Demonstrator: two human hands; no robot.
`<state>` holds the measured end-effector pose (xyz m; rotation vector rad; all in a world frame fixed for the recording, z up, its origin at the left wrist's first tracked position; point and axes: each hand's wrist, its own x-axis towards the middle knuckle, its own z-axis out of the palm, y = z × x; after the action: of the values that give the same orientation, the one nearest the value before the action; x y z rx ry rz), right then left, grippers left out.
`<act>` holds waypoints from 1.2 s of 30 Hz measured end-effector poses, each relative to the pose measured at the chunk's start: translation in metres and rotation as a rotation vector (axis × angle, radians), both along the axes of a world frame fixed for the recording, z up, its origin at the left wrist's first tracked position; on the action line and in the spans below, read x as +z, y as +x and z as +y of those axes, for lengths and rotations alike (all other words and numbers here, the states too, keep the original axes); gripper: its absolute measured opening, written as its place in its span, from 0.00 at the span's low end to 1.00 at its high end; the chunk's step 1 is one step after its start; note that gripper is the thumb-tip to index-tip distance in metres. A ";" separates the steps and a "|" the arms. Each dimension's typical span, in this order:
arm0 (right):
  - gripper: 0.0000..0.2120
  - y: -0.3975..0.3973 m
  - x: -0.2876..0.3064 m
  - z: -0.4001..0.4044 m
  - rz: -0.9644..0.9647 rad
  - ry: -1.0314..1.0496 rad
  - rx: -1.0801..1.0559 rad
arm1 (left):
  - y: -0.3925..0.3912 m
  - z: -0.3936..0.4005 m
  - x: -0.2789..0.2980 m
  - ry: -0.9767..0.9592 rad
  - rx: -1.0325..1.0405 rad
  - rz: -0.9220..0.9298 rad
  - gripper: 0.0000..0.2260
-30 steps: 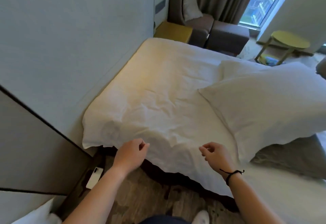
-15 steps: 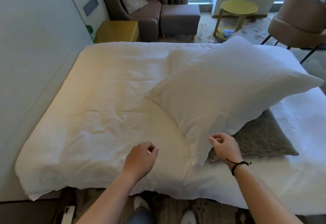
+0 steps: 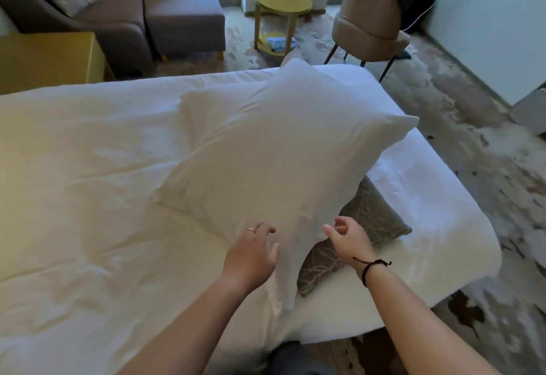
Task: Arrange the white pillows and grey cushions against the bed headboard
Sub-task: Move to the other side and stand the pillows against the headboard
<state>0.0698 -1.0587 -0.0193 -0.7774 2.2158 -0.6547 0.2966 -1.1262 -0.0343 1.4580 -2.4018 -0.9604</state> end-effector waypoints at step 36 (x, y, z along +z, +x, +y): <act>0.36 -0.154 -0.088 -0.161 0.603 -0.066 0.951 | -0.115 -0.266 -0.045 -0.030 0.296 -0.286 0.08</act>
<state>-0.0840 -1.2197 -0.1077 -2.0668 1.9428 0.0029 0.1816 -1.3922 -0.0794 1.9850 -2.2708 -0.6854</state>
